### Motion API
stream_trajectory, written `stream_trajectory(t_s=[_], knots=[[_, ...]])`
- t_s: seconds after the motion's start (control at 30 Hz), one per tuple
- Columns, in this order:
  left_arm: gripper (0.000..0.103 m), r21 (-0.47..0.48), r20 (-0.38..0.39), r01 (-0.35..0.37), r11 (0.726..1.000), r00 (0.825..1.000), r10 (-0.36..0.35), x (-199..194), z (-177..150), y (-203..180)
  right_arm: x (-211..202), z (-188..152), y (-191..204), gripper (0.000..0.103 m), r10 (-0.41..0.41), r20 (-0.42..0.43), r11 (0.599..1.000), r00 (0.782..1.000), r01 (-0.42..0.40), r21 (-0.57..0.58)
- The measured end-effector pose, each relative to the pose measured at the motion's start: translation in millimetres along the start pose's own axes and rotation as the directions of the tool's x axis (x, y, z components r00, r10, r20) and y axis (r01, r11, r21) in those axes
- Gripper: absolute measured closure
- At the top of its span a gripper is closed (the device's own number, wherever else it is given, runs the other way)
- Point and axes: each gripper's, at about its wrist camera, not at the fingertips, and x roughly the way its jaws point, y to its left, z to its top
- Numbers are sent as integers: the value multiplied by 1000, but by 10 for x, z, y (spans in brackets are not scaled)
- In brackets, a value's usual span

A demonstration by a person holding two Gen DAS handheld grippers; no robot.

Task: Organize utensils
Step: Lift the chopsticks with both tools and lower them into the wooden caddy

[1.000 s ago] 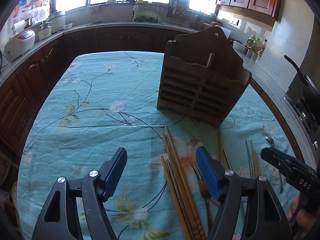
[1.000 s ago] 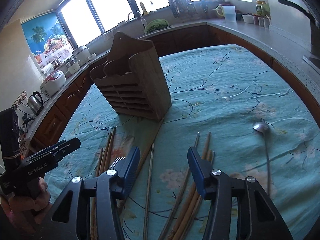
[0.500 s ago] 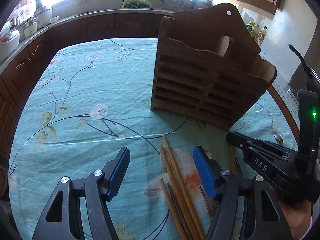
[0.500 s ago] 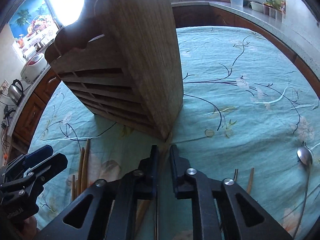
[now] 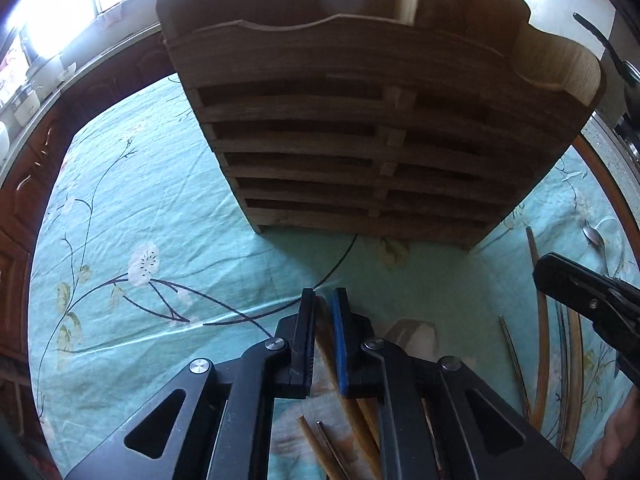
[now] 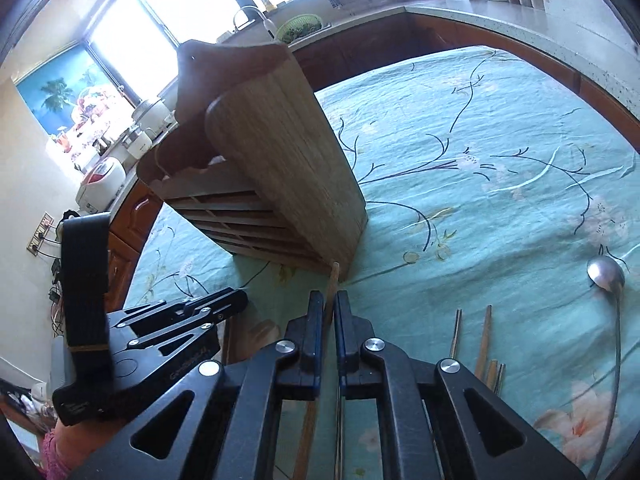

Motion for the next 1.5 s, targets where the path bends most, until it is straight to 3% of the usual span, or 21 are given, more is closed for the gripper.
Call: stream_trajectory(t_s=[0.17,0.3,0.57,0.77,1.07,1.27,1.5], knots=[[97,-28,68,71,997,995,-69,-237,-79,27,-316,40,14,98,26,36,1000,999,-26,4],[98,-41,172,134,990,977,-125,-702,-206,104,-536,14,82,98,43,76,999,996,-42,-7],[100,-34,373,234,972,905,-205,-1704,-658,267,-980,-18,337,99,96,163,995,982,-88,-56],[101,-38,473,282,959,850,-231,-2299,-1125,469,-1316,-51,489,99,116,213,991,970,-98,-96],[101,-31,547,286,958,807,-224,-2470,-1398,660,-1520,-1,617,99,132,262,987,956,-104,-120],[101,-43,581,282,959,787,-205,-2625,-1323,734,-1558,149,672,99,132,292,986,947,-96,-136],[101,-47,654,258,965,738,-165,-2831,-1081,820,-1694,487,833,99,140,360,982,923,-83,-170]])
